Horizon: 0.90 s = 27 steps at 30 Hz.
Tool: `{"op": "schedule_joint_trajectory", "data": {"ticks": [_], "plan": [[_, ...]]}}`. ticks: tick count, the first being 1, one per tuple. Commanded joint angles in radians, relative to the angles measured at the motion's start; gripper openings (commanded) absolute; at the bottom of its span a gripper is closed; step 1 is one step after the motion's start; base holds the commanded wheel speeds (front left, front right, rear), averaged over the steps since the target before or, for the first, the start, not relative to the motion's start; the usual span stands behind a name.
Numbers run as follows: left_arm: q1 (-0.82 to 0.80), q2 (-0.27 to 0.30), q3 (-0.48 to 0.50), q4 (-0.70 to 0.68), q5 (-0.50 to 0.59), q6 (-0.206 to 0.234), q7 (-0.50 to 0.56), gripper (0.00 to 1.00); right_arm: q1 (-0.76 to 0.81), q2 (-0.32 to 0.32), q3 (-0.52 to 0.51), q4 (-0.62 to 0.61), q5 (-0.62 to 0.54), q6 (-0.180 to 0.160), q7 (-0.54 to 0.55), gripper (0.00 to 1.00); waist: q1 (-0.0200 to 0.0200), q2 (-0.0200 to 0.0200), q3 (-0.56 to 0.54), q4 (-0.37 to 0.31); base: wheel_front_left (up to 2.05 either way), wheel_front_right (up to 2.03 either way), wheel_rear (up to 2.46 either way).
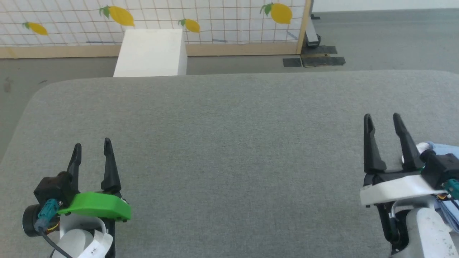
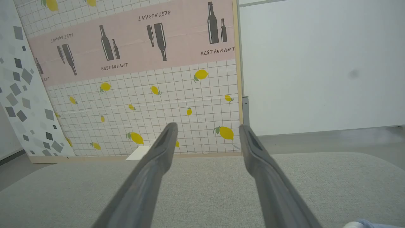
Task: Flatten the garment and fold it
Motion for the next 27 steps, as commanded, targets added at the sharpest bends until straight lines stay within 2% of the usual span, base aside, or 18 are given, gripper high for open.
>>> {"op": "schedule_joint_trajectory", "data": {"ticks": [1,17,27], "plan": [[0.014,-0.005,0.001,0.004,0.002,-0.006,-0.007,1.00,0.014,0.003,0.003,0.006,-0.016,-0.001,-0.011,1.00,0.0001,0.0000,-0.007,0.013,0.00,0.00,0.00],[0.034,-0.050,0.021,0.038,0.027,-0.042,-0.007,1.00,0.096,0.004,0.047,0.101,-0.013,-0.001,-0.012,1.00,0.0001,0.0000,-0.016,0.031,0.00,0.00,0.00],[0.034,-0.055,0.009,0.073,0.047,-0.061,-0.008,1.00,0.098,0.004,0.030,0.108,-0.018,-0.001,-0.013,1.00,0.0001,0.0000,-0.008,0.022,0.00,0.00,0.00]]}}
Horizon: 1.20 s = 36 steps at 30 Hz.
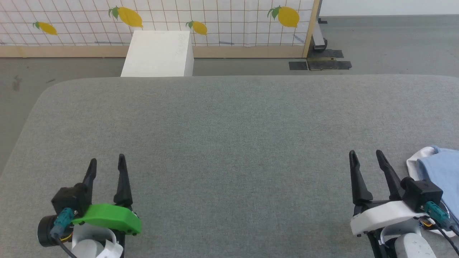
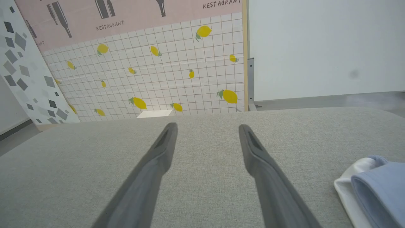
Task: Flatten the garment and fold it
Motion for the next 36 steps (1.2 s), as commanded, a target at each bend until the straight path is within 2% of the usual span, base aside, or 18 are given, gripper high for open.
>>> {"op": "schedule_joint_trajectory", "data": {"ticks": [1,14,36], "plan": [[0.006,-0.001,-0.005,0.005,0.013,-0.006,-0.005,1.00,0.009,0.002,-0.002,0.002,-0.003,-0.002,-0.006,1.00,0.0001,0.0000,0.000,-0.002,0.00,0.00,0.00],[-0.005,0.010,-0.045,0.036,0.028,-0.018,0.008,1.00,0.008,0.002,-0.014,0.001,-0.004,-0.002,-0.006,1.00,0.0001,0.0000,0.001,-0.006,0.00,0.00,0.00],[-0.018,0.014,-0.058,0.055,0.000,-0.025,0.012,1.00,0.003,0.002,-0.012,0.014,-0.006,-0.002,-0.006,1.00,0.0001,0.0000,-0.003,-0.007,0.00,0.00,0.00]]}}
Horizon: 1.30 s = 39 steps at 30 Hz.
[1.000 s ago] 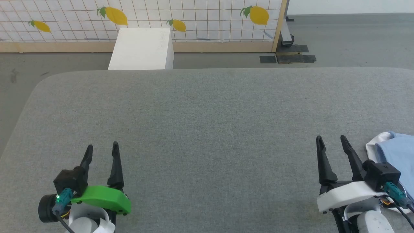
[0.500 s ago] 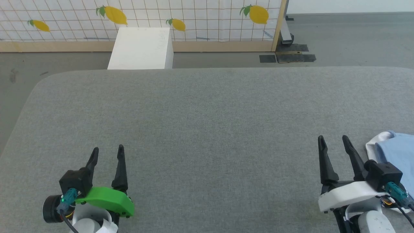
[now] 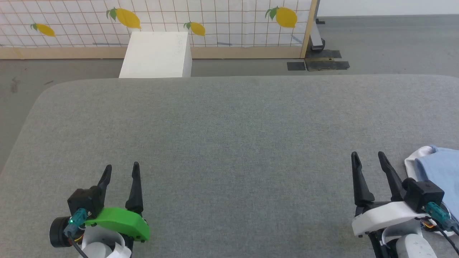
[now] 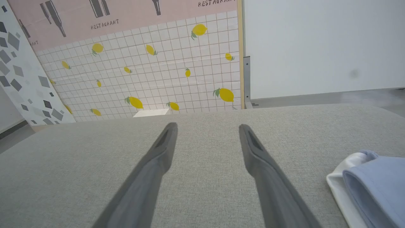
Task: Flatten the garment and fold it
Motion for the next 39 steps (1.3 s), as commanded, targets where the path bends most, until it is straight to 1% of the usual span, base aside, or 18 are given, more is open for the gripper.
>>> {"op": "schedule_joint_trajectory", "data": {"ticks": [1,28,29,39], "plan": [[-0.013,0.007,0.001,0.003,-0.007,-0.002,-0.003,1.00,0.003,0.002,0.001,0.003,-0.005,-0.002,-0.006,1.00,0.0000,0.0000,-0.001,0.000,0.00,0.00,0.00],[-0.016,0.019,-0.013,0.003,-0.025,0.007,-0.004,1.00,0.000,0.002,0.001,0.007,-0.002,-0.002,-0.006,1.00,0.0000,0.0000,-0.006,-0.002,0.00,0.00,0.00],[-0.001,0.011,-0.011,0.003,-0.011,0.003,-0.001,0.00,0.000,0.000,0.001,0.004,0.000,0.000,0.000,0.00,0.0000,0.0000,-0.006,-0.002,0.00,0.00,0.00],[0.005,0.000,-0.003,-0.008,0.009,0.001,0.012,0.00,0.004,0.000,0.004,-0.009,-0.009,0.000,0.013,0.00,0.0000,0.0000,-0.008,-0.001,0.00,0.00,0.00]]}}
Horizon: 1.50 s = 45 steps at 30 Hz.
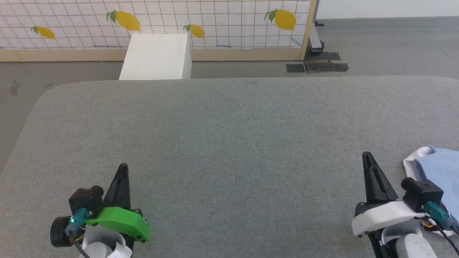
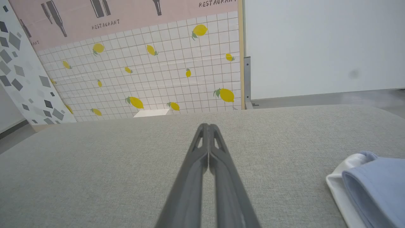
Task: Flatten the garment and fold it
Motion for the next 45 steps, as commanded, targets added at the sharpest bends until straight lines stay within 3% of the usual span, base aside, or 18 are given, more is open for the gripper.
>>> {"op": "schedule_joint_trajectory", "data": {"ticks": [1,45], "plan": [[0.005,-0.005,0.005,-0.008,0.011,-0.002,0.006,0.00,0.005,0.000,0.002,-0.010,-0.010,0.000,0.005,0.00,0.0000,0.0000,0.000,0.000,0.00,0.00,0.00],[0.036,-0.070,0.059,-0.094,0.146,-0.013,0.094,0.00,0.036,0.001,0.019,-0.104,-0.074,-0.001,0.098,0.00,0.0000,0.0000,-0.013,0.009,0.00,0.00,0.00]]}}
